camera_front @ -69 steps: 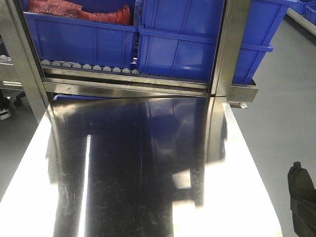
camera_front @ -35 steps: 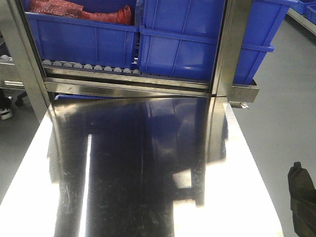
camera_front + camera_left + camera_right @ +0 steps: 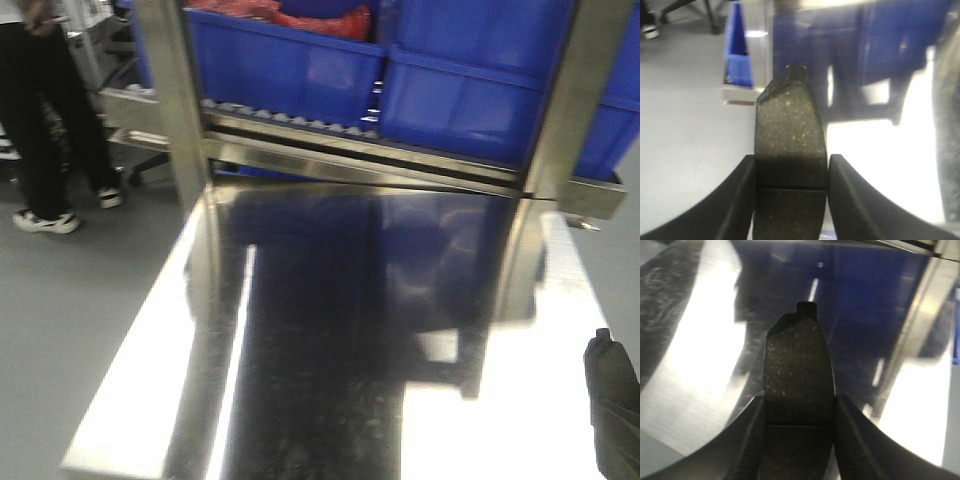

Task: Move and align brake pads A on conveyor
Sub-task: 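Back and turn the base away from the table holding both pads, then drive the base along the yellow line past the traffic cones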

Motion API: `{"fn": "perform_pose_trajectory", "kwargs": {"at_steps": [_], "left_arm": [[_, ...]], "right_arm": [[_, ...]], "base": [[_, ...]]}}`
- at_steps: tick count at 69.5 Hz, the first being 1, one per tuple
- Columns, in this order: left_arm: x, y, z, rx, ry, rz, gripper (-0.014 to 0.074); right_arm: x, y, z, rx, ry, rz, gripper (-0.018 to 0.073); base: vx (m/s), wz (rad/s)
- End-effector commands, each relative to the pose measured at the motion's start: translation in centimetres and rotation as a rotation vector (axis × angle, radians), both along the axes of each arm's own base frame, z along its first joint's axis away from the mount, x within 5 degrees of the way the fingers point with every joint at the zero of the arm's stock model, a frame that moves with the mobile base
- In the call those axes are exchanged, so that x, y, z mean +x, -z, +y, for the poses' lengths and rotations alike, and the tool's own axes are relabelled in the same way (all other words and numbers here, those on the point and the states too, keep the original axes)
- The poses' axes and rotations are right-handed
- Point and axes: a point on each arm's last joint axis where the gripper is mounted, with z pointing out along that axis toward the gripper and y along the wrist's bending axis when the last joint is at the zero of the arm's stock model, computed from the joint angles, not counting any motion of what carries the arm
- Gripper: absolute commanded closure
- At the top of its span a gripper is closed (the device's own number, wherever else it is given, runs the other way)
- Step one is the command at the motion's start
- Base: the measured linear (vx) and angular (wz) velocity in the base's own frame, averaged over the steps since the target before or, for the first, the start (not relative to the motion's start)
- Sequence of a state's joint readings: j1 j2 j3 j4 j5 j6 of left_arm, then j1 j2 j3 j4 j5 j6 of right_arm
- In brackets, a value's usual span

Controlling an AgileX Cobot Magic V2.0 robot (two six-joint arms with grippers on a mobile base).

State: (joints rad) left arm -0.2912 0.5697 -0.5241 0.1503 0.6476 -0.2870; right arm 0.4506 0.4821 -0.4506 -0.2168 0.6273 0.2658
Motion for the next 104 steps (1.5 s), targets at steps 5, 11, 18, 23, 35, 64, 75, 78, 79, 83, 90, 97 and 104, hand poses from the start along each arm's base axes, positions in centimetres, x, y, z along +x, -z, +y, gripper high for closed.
{"fn": "perform_pose_trajectory", "kwargs": {"at_steps": [5,11,18,23,35,64,75,78,79,83,90,97,104], "left_arm": [[0.41,-1.54,-0.19,-0.023,0.012,-0.101,0.0594],[0.41,-1.54,-0.19,-0.023,0.012,-0.101,0.0594],[0.41,-1.54,-0.19,-0.023,0.012,-0.101,0.0594],[0.41,-1.54,-0.19,-0.023,0.012,-0.101,0.0594],[0.41,-1.54,-0.19,-0.023,0.012,-0.101,0.0594],[0.39,-1.50,-0.18,-0.021,0.011,-0.097,0.0594],[0.30,-1.32,-0.13,-0.015,0.008,-0.075,0.0594],[0.27,-1.26,-0.11,-0.013,0.007,-0.068,0.0594],[0.27,-1.26,-0.11,-0.013,0.007,-0.068,0.0594],[0.25,-1.23,-0.09,-0.012,0.006,-0.063,0.0594],[0.25,-1.23,-0.09,-0.012,0.006,-0.063,0.0594],[0.25,-1.23,-0.09,-0.012,0.006,-0.063,0.0594],[0.25,-1.23,-0.09,-0.012,0.006,-0.063,0.0594]], "right_arm": [[0.36,-1.58,0.17,0.022,-0.015,-0.105,0.0417],[0.36,-1.58,0.17,0.022,-0.015,-0.105,0.0417],[0.36,-1.58,0.17,0.022,-0.015,-0.105,0.0417],[0.36,-1.58,0.17,0.022,-0.015,-0.105,0.0417],[0.36,-1.58,0.17,0.022,-0.015,-0.105,0.0417],[0.36,-1.58,0.17,0.022,-0.015,-0.105,0.0417],[0.36,-1.58,0.17,0.022,-0.015,-0.105,0.0417],[0.36,-1.58,0.17,0.022,-0.015,-0.105,0.0417],[0.36,-1.58,0.17,0.022,-0.015,-0.105,0.0417],[0.36,-1.58,0.17,0.022,-0.015,-0.105,0.0417],[0.36,-1.58,0.17,0.022,-0.015,-0.105,0.0417],[0.36,-1.58,0.17,0.022,-0.015,-0.105,0.0417],[0.36,-1.58,0.17,0.022,-0.015,-0.105,0.0417]], "base": [[-0.12,0.52],[-0.11,0.57],[-0.10,0.63],[-0.10,0.68],[-0.09,0.73],[-0.06,0.75],[0.02,0.67],[0.07,0.65],[0.08,0.65],[0.09,0.63],[0.11,0.61],[0.12,0.56],[0.12,0.51]]}}
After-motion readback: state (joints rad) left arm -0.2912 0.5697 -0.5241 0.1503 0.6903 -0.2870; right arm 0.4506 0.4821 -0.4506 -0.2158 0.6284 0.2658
